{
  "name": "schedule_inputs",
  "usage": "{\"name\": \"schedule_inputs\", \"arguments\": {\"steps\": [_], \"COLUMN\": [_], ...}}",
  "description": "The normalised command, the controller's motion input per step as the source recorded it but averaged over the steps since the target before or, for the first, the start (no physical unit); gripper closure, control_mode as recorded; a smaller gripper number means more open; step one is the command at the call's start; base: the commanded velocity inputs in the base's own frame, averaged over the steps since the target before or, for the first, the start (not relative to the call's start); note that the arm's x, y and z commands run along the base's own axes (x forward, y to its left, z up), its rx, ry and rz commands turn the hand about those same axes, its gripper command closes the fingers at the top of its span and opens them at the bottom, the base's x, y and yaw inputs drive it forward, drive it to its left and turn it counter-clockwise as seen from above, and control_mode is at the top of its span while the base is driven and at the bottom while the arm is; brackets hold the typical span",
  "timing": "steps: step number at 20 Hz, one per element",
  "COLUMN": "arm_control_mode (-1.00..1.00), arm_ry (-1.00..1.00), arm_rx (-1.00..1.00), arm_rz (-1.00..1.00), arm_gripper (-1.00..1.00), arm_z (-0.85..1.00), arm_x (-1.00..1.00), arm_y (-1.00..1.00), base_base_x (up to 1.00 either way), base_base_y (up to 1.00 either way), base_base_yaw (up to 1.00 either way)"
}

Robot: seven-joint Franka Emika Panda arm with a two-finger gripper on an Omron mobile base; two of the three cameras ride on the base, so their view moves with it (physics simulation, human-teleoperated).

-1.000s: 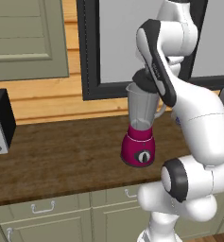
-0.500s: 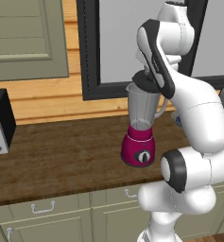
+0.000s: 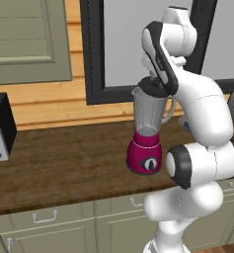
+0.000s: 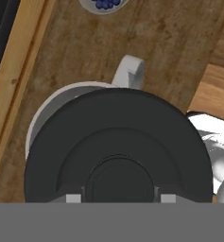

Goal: Close the lid blender by securely placing the lid on top.

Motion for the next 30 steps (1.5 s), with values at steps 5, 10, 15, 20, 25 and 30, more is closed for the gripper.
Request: {"name": "schedule_inputs", "arguments": {"steps": [5, 10, 15, 20, 25, 30], "arm_control_mode": [-1.00, -1.00, -1.00, -1.00, -1.00, -1.00], "arm_ry": [0.11, 0.03, 0.00, 0.00, 0.00, 0.00], "arm_rx": [0.00, 0.00, 0.00, 0.00, 0.00, 0.00], "arm_rz": [0.00, 0.00, -0.02, -0.03, -0.03, -0.01], "arm_gripper": [1.00, 1.00, 1.00, 1.00, 1.00, 1.00], "arm_z": [-0.14, -0.10, -0.01, 0.00, 0.00, -0.12], "arm_x": [0.07, 0.06, 0.19, 0.30, 0.35, 0.16], "arm_y": [0.00, 0.01, 0.05, 0.04, 0.01, 0.00], "base_base_x": [0.00, 0.00, 0.00, 0.00, 0.00, 0.00], "base_base_y": [0.00, 0.00, 0.00, 0.00, 0.00, 0.00], "base_base_yaw": [0.00, 0.00, 0.00, 0.00, 0.00, 0.00]}}
